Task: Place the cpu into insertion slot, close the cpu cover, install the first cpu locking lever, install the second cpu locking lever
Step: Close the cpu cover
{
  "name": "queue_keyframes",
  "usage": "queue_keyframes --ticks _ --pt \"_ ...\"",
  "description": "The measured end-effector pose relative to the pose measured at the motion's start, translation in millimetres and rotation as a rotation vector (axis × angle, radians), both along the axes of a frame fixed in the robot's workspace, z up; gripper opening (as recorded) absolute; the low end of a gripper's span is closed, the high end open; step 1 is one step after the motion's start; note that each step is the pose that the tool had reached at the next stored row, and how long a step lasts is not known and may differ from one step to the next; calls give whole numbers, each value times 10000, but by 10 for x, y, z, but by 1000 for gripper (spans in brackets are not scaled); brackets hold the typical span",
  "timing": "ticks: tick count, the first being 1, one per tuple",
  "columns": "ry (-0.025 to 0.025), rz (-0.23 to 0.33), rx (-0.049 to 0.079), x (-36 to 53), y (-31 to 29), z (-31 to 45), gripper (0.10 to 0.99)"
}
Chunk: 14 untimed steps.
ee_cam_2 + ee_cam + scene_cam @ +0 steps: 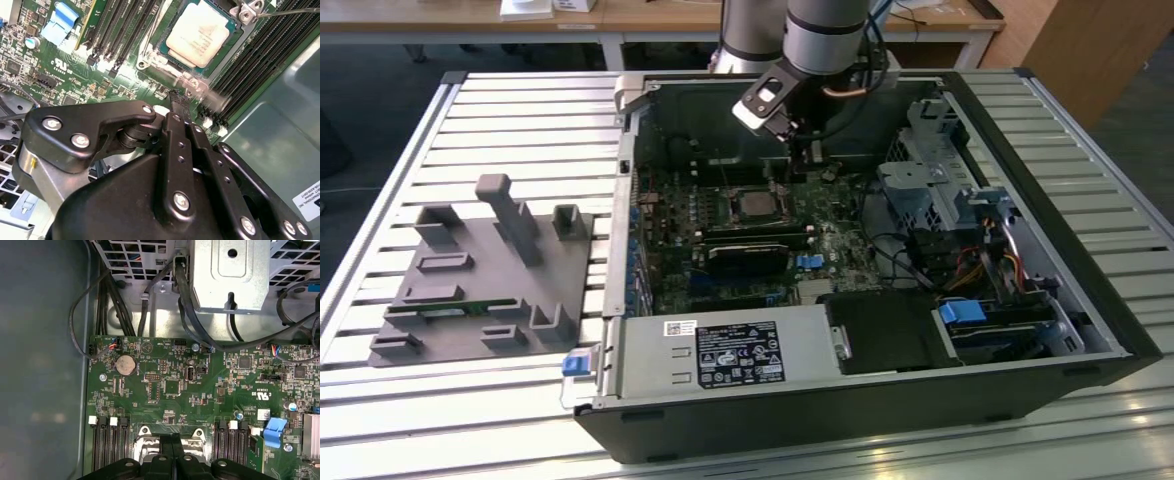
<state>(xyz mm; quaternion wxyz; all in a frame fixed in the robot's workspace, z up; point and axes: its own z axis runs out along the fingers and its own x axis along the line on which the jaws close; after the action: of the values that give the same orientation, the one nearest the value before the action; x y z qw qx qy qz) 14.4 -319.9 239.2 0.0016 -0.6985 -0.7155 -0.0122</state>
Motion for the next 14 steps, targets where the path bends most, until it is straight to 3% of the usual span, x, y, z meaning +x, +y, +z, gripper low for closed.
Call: queue_keyframes --ticks 14 --pt "0 -1 1 -42 0 -5 106"
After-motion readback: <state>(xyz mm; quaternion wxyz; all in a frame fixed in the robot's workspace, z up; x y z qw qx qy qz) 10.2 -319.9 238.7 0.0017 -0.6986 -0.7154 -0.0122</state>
